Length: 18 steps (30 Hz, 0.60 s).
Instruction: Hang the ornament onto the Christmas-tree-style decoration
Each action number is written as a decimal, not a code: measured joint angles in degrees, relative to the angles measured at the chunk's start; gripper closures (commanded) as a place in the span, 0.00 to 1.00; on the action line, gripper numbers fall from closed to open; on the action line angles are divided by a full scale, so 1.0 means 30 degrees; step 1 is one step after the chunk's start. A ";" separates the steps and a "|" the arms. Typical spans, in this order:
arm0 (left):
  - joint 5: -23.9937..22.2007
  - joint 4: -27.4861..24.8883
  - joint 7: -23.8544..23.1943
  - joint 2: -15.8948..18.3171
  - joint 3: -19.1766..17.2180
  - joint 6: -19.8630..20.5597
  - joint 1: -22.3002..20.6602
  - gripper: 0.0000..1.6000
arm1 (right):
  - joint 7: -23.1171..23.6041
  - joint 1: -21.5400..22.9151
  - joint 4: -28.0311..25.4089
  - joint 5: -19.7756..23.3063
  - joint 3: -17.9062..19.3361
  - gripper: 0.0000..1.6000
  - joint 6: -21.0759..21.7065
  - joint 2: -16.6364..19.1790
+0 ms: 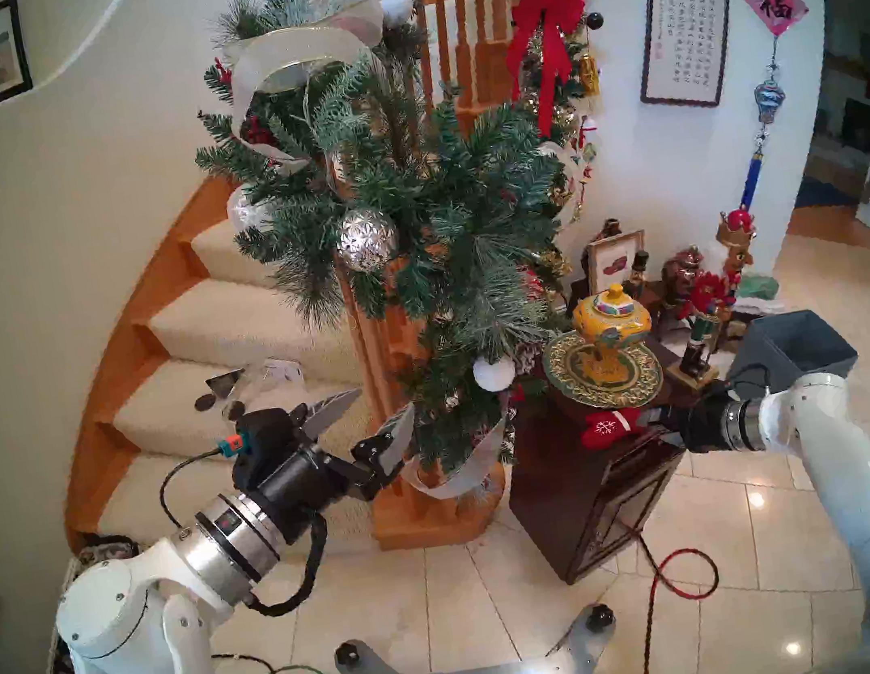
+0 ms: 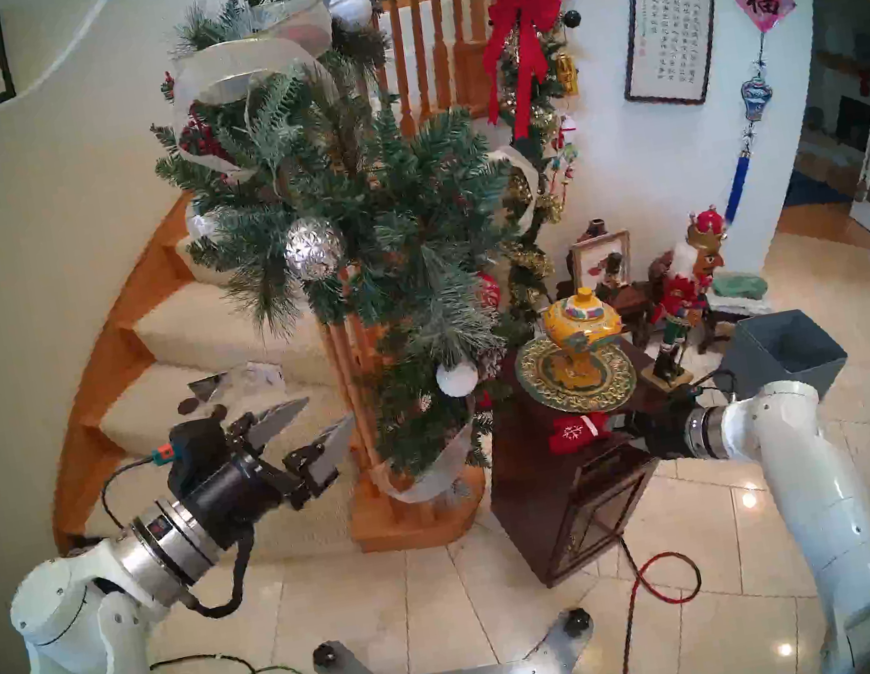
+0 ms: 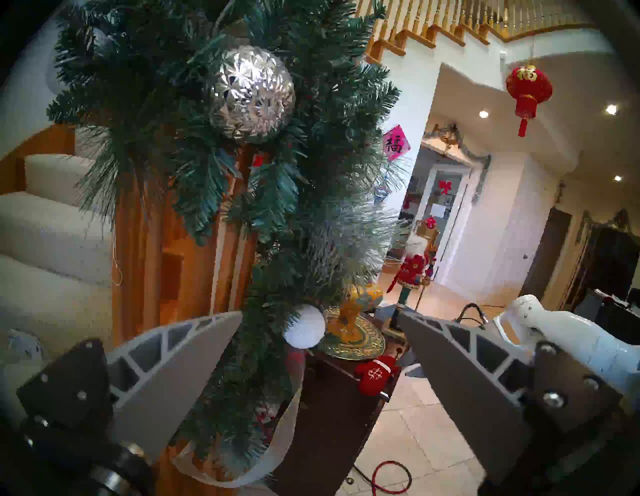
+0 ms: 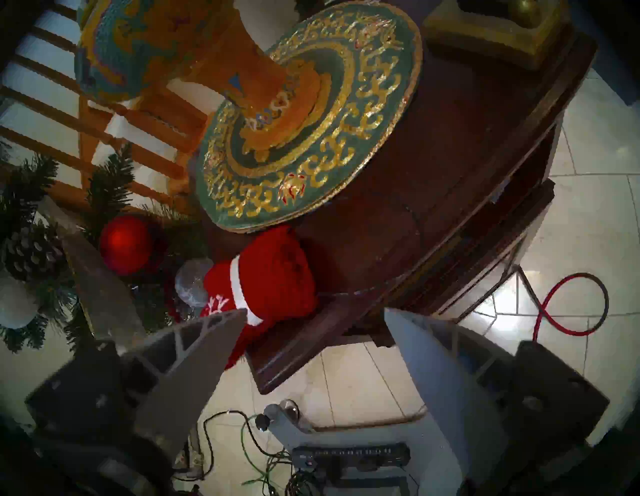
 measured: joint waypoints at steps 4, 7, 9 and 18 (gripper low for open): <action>0.0000 0.0000 0.0000 0.0000 0.0000 0.0000 0.0000 0.00 | 0.0010 0.0126 0.0055 -0.0020 -0.0059 0.16 -0.0032 0.0005; 0.0000 0.0000 0.0000 0.0000 0.0000 0.0000 0.0000 0.00 | 0.0014 0.0204 0.0057 -0.0034 -0.0070 0.16 -0.0049 0.0013; 0.0000 0.0000 0.0000 0.0000 0.0000 0.0000 0.0000 0.00 | 0.0016 0.0256 0.0055 -0.0045 -0.0070 0.16 -0.0063 0.0028; 0.0000 0.0000 -0.0001 0.0000 0.0000 0.0000 0.0000 0.00 | 0.0017 0.0301 -0.0001 -0.0060 -0.0010 0.26 -0.0081 0.0087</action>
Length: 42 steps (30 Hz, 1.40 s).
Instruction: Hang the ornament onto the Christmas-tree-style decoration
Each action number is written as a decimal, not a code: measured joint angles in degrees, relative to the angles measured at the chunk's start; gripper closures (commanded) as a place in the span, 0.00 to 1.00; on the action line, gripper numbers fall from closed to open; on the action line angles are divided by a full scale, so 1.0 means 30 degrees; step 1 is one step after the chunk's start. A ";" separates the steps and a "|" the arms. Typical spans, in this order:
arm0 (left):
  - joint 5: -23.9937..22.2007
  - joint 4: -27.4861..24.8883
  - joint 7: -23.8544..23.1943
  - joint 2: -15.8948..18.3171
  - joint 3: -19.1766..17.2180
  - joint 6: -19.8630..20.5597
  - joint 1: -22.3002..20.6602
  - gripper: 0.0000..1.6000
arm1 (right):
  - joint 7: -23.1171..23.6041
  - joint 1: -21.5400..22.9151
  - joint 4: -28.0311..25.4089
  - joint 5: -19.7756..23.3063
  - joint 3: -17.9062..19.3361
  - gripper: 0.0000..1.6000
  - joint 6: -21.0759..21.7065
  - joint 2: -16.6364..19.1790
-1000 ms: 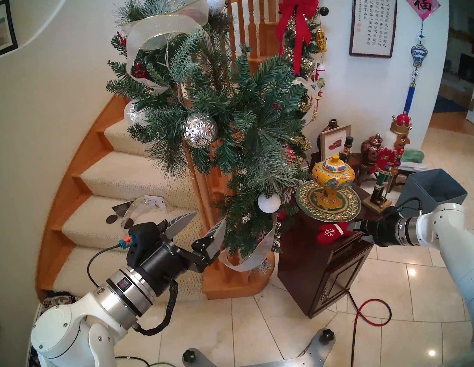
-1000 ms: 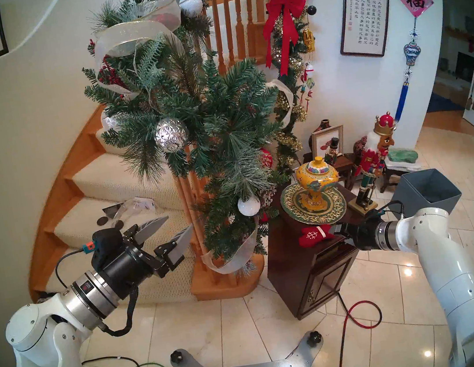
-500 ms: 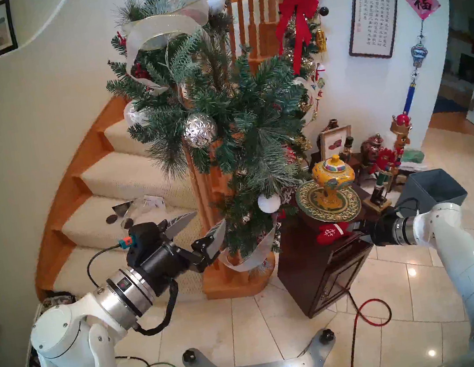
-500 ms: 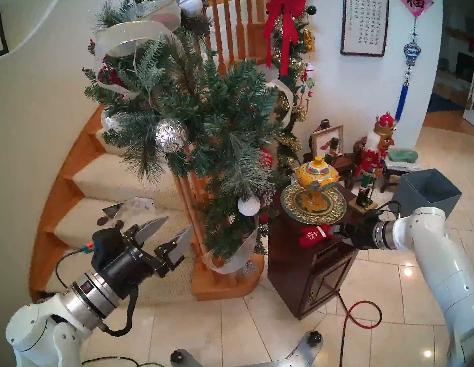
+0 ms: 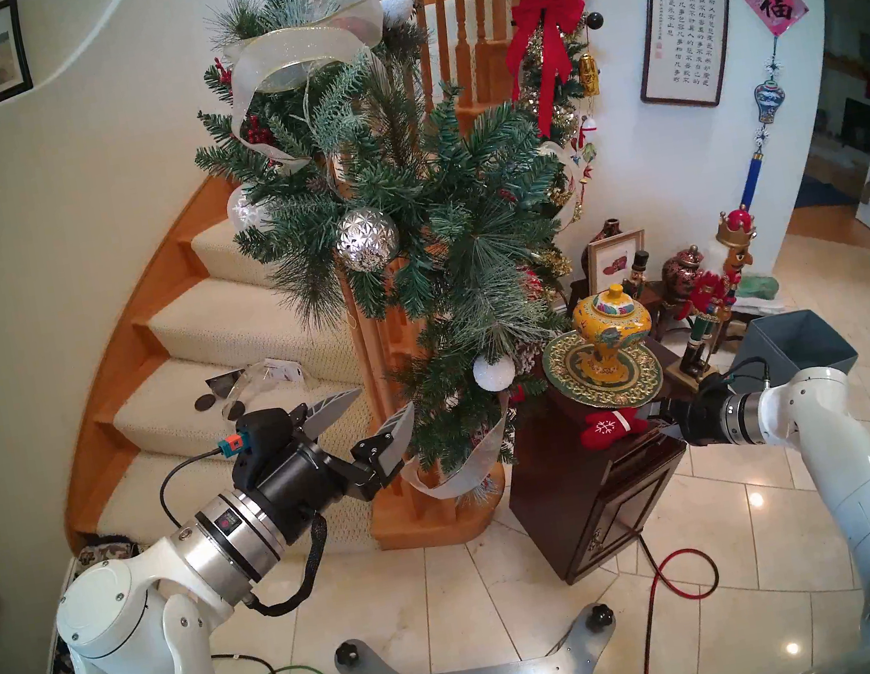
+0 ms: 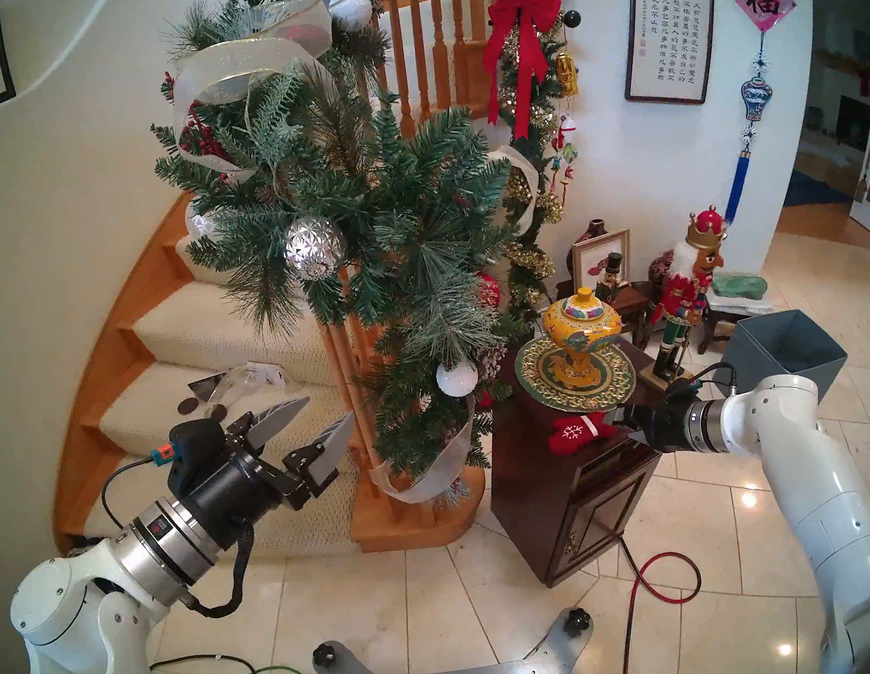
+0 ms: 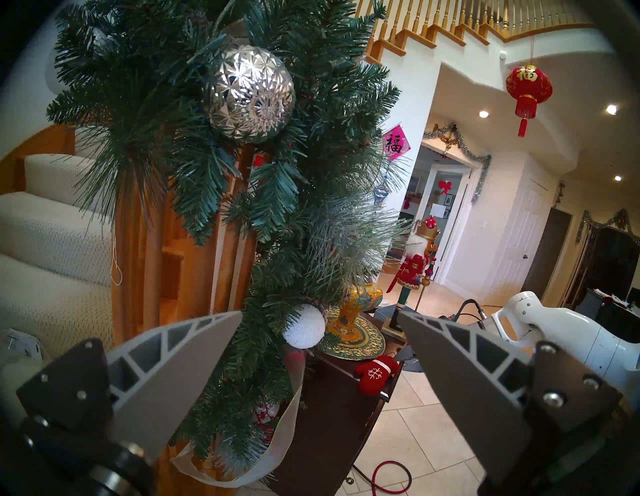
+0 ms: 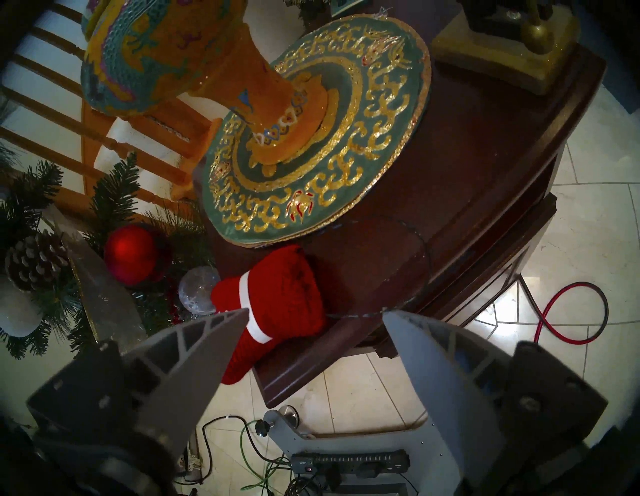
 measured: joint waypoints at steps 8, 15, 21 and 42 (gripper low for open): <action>0.0000 0.0000 0.0000 0.0000 0.0000 0.0000 0.0000 0.00 | -0.0001 -0.0065 -0.0179 0.0000 0.0119 0.32 0.0000 0.0015; 0.0000 0.0000 0.0000 0.0000 0.0000 0.0000 0.0000 0.00 | -0.0013 -0.0248 -0.0366 0.0016 0.0227 0.33 0.0001 0.0014; 0.0000 0.0000 0.0000 0.0000 0.0000 0.0001 0.0000 0.00 | -0.0045 -0.0428 -0.0465 0.0030 0.0283 0.34 0.0002 0.0005; 0.0001 0.0000 0.0000 0.0000 0.0000 0.0001 0.0000 0.00 | -0.0448 -0.0359 -0.0314 0.0152 0.0241 0.36 -0.0074 -0.0119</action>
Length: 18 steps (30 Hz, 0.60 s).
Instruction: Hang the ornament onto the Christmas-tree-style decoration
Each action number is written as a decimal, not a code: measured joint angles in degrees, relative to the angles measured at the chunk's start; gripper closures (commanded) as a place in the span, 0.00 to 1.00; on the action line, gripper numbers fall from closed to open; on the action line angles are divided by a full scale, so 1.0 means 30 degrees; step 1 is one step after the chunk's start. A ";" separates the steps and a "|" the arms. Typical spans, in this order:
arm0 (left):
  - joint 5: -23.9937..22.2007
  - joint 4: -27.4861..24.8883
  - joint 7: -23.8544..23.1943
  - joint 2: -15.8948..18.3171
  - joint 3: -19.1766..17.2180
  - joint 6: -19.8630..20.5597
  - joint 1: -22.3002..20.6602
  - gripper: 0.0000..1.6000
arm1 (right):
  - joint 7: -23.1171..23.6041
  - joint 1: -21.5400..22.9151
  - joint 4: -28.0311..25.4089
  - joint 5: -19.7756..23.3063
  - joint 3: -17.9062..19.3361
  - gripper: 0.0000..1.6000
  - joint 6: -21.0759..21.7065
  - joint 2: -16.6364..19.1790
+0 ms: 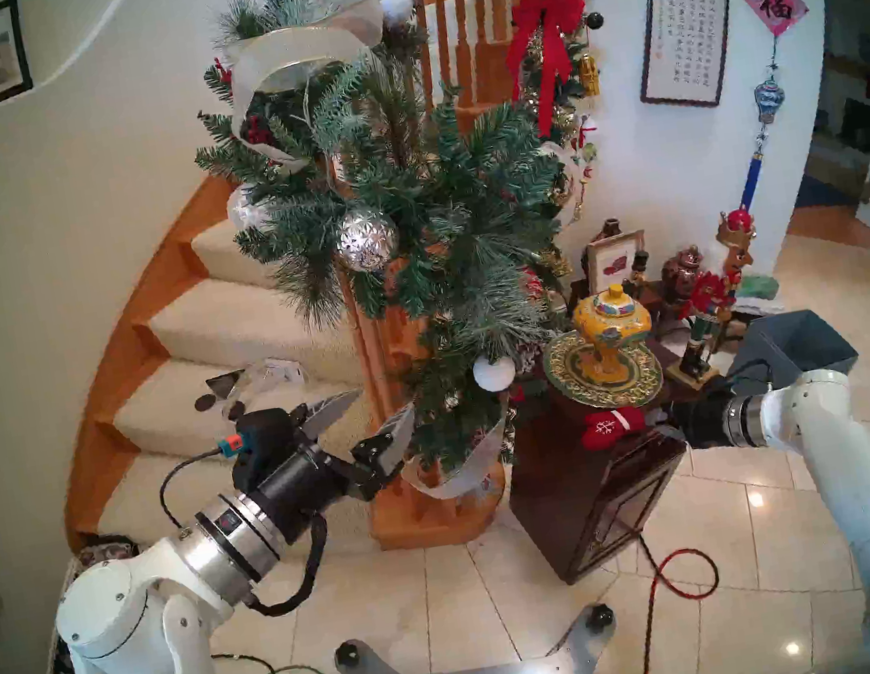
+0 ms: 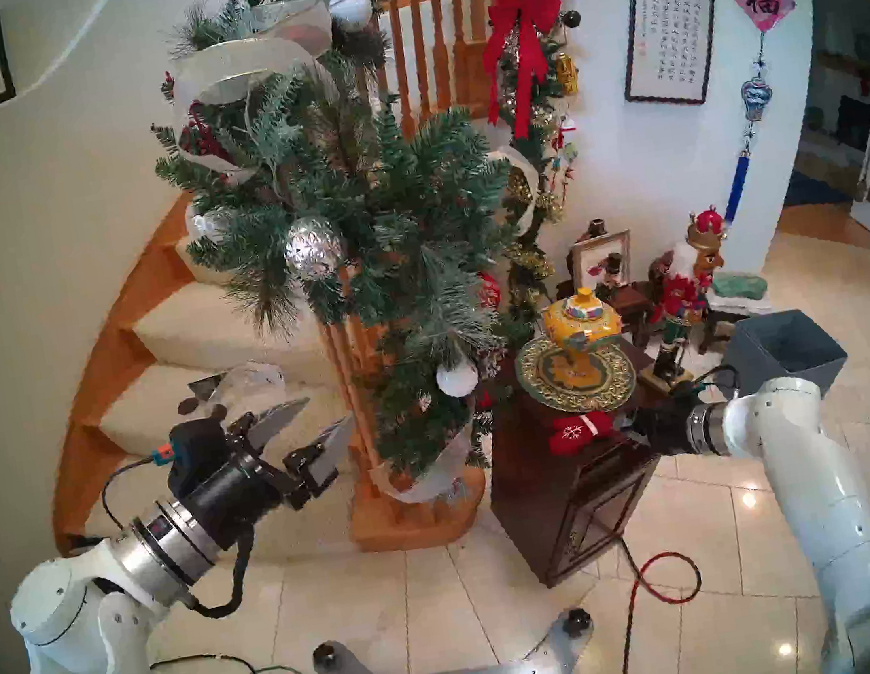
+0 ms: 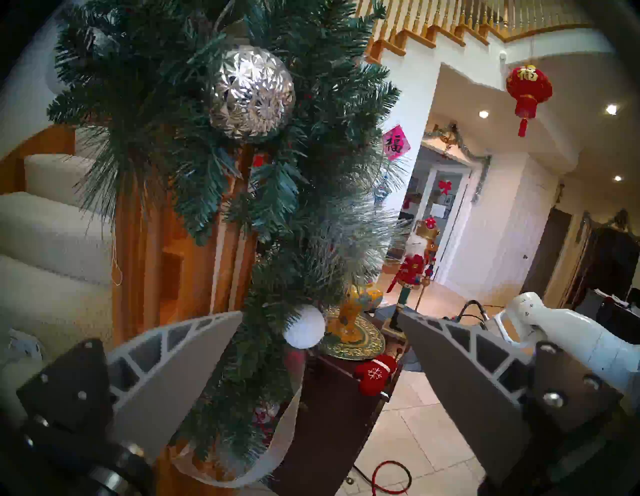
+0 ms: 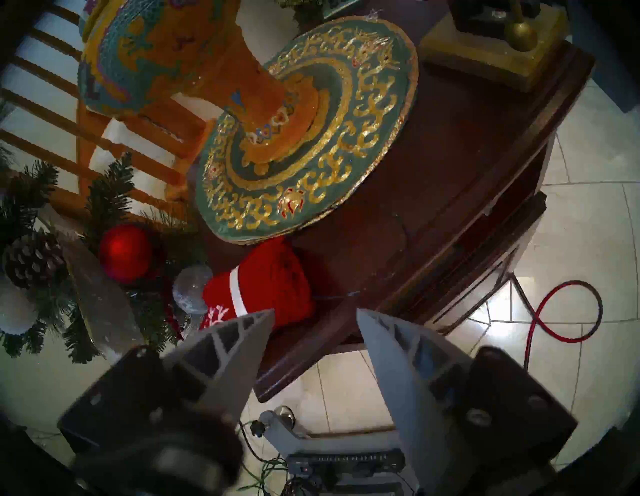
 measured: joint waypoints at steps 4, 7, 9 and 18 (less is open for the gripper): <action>0.0000 0.0000 0.0000 0.0000 0.0000 0.0000 0.0000 0.00 | 0.0032 0.0105 0.0103 0.0112 0.0000 0.35 -0.0023 -0.0062; 0.0000 0.0000 0.0000 0.0000 0.0000 0.0000 0.0000 0.00 | 0.0048 0.0177 0.0152 0.0183 0.0001 0.34 -0.0042 -0.0114; 0.0000 0.0000 0.0000 0.0000 0.0000 0.0000 0.0000 0.00 | 0.0049 0.0225 0.0170 0.0232 0.0007 0.34 -0.0051 -0.0147; 0.0000 0.0000 -0.0001 0.0000 0.0000 0.0000 0.0000 0.00 | -0.0261 0.0370 0.0175 0.0370 0.0050 0.36 -0.0056 -0.0292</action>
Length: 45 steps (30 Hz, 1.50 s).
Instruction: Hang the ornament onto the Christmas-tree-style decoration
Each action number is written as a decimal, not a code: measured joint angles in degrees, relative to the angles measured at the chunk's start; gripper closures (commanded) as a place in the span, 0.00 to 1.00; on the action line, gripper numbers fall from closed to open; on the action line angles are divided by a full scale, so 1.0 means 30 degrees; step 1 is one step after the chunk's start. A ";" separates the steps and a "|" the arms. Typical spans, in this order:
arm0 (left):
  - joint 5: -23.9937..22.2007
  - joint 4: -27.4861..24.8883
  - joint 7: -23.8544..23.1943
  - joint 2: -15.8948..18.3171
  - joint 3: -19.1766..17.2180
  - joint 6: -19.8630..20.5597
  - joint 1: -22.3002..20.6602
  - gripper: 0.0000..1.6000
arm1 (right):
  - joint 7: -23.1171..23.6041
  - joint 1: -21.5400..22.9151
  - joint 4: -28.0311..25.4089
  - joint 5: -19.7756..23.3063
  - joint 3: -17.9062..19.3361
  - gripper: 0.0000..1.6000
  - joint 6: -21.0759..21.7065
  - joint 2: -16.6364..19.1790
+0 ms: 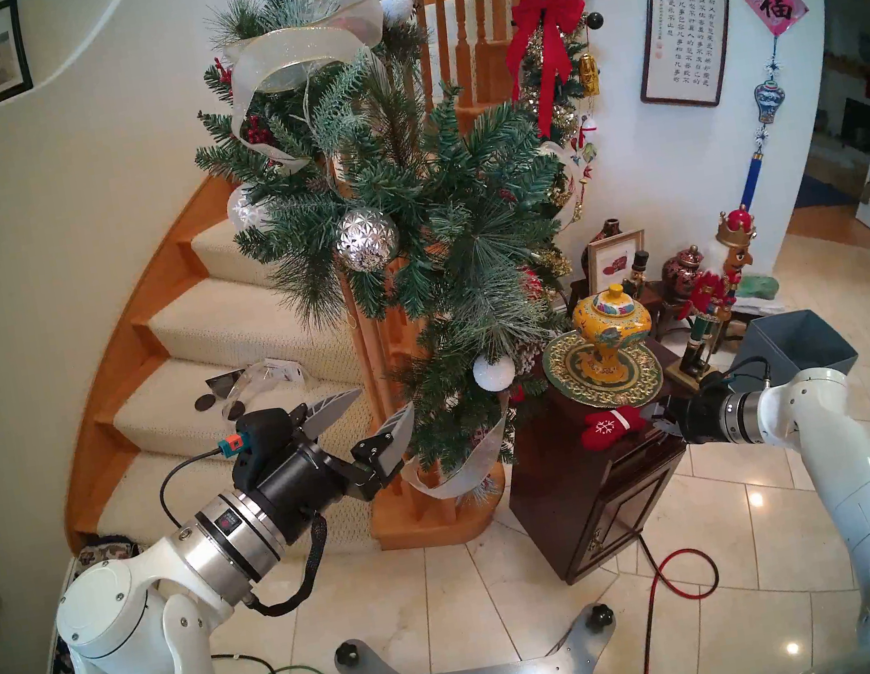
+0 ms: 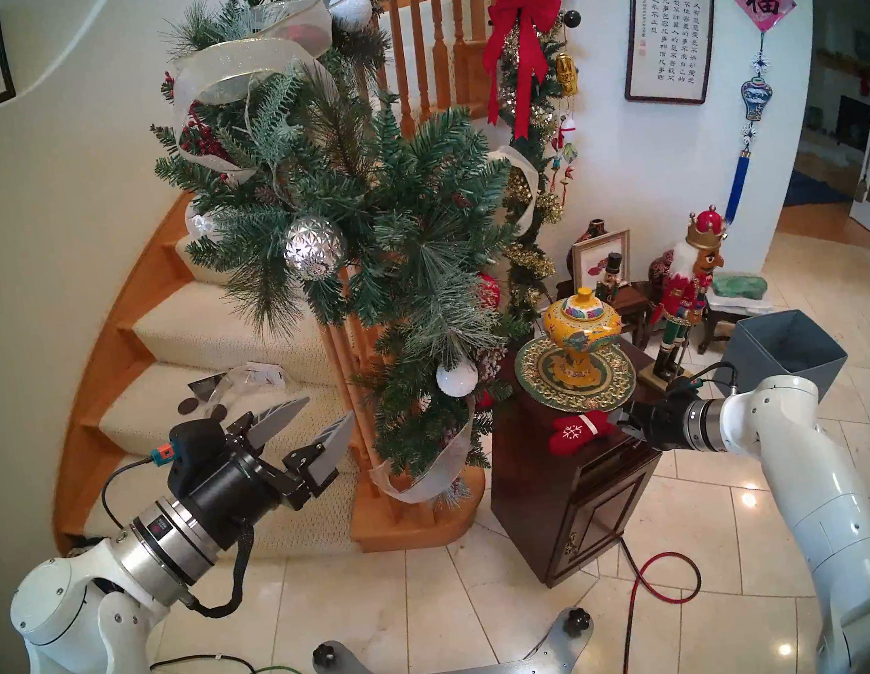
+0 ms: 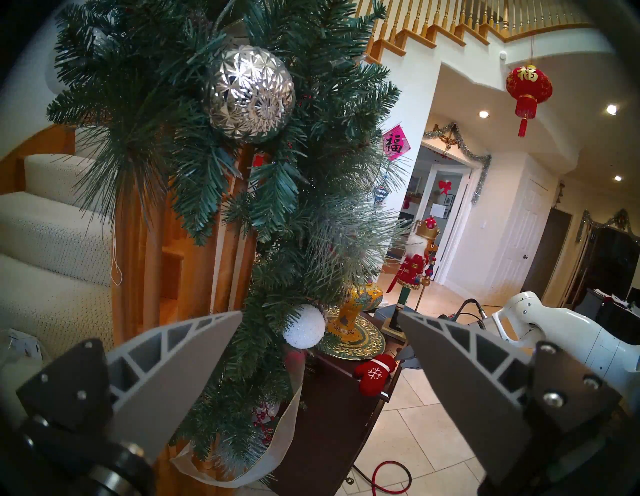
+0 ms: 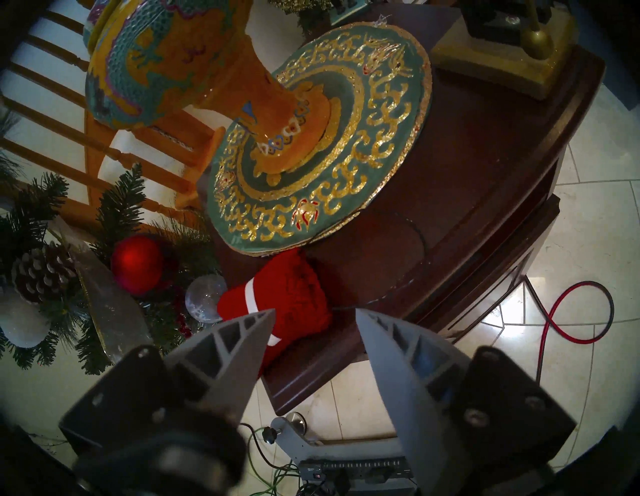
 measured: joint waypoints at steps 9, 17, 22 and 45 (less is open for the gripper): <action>0.0000 0.0000 -0.0001 0.0000 0.0000 0.0000 0.0000 0.00 | -0.0616 0.0086 0.0053 0.0140 0.0061 0.36 -0.0010 -0.0157; 0.0000 0.0000 -0.0001 0.0000 0.0000 0.0001 0.0000 0.00 | -0.0942 0.0157 0.0186 0.0255 0.0079 0.36 -0.0064 -0.0240; 0.0000 0.0000 -0.0001 -0.0001 0.0000 0.0001 0.0000 0.00 | -0.1069 0.0235 0.0285 0.0306 0.0078 0.37 -0.0124 -0.0276; 0.0001 0.0000 -0.0003 -0.0001 0.0000 0.0001 0.0000 0.00 | -0.1671 0.0961 0.1166 0.0558 0.0087 0.44 -0.0374 -0.0355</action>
